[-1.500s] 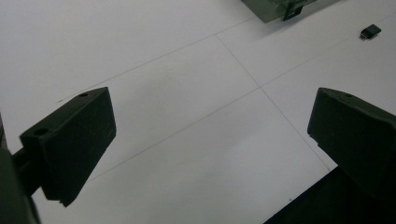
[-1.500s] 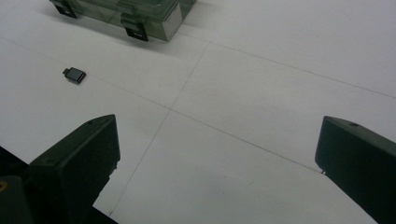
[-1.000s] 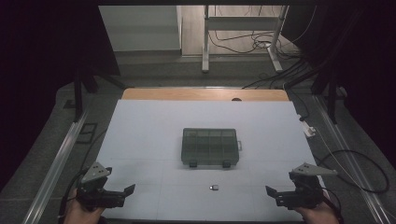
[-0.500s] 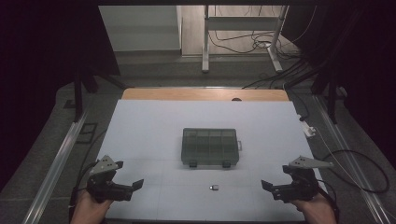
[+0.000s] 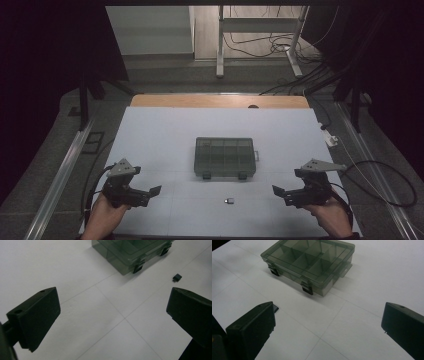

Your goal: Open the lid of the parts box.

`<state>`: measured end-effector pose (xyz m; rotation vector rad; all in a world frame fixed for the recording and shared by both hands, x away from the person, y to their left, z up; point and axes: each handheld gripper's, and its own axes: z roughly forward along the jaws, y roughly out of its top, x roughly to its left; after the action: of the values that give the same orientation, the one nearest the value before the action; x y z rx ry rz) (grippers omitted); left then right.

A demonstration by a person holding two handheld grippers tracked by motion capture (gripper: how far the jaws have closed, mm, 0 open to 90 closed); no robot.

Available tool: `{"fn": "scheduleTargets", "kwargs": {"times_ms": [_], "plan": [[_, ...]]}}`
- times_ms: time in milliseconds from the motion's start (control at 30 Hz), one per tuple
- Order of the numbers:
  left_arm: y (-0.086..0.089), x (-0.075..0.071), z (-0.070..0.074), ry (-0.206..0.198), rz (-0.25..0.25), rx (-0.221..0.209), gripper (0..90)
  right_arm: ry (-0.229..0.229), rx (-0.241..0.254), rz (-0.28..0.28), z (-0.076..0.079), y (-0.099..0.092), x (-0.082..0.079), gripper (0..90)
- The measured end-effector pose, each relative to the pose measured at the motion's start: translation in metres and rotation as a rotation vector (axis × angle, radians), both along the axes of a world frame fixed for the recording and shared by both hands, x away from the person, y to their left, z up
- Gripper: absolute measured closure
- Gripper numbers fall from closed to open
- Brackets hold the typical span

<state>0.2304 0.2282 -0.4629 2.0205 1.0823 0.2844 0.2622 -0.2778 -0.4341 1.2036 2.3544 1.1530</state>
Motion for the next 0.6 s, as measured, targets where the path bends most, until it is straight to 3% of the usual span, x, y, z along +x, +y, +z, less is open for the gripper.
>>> {"fn": "scheduleTargets", "kwargs": {"times_ms": [600], "plan": [[-0.017, 0.026, -0.001, 0.006, -0.033, -0.020, 0.0, 0.013, -0.001, 0.026, -0.003, 0.013, 0.017, 0.0]]}}
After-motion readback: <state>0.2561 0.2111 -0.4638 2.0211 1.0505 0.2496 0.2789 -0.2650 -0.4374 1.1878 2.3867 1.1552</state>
